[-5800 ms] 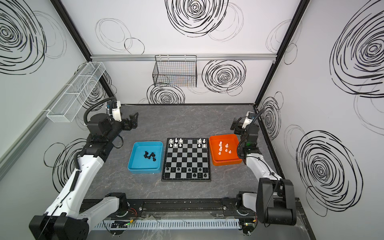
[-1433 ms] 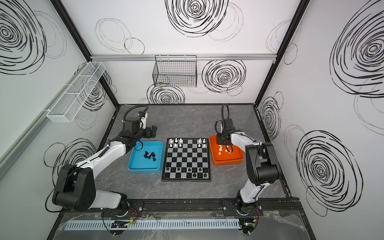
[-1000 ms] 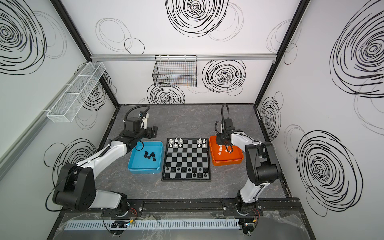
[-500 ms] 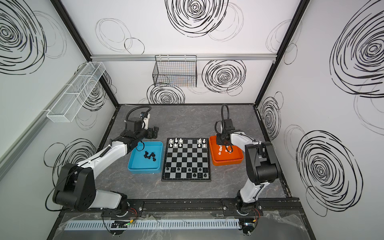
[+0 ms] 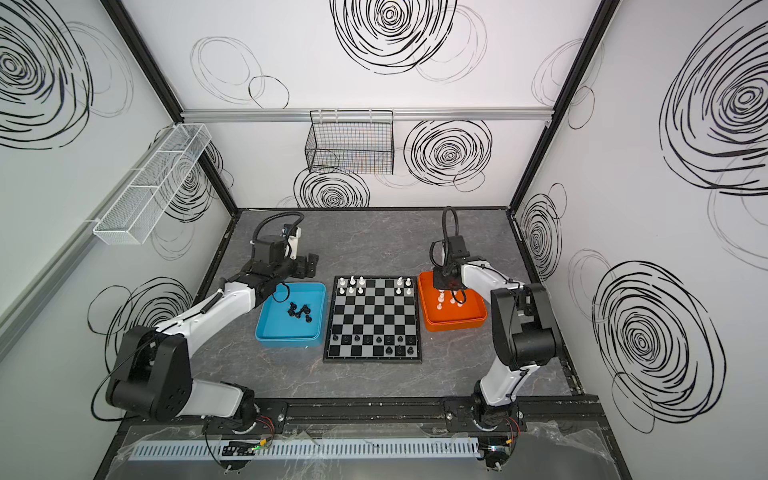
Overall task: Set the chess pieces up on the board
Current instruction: 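Lower the right gripper onto a white pawn in the orange tray and close, then carry the white pawn with the right gripper and set it on the board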
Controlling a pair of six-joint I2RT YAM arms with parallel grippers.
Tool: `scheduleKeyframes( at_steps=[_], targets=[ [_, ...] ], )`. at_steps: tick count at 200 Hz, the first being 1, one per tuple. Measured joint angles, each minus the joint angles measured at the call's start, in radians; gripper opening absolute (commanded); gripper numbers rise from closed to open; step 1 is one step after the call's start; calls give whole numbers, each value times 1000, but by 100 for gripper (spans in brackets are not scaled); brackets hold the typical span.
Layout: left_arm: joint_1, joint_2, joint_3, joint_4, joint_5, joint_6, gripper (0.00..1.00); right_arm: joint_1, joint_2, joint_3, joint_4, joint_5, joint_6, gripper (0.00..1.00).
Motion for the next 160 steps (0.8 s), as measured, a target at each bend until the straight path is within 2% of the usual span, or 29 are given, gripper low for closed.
scheduleKeyframes(
  at_steps=[73,160],
  targets=[
    [-2,0,12,-8,0,0,96,22,-16,141,-109,6,-13,20],
    [-2,0,12,-14,-20,0,96,223,12,362,-192,-8,-31,20]
  ],
)
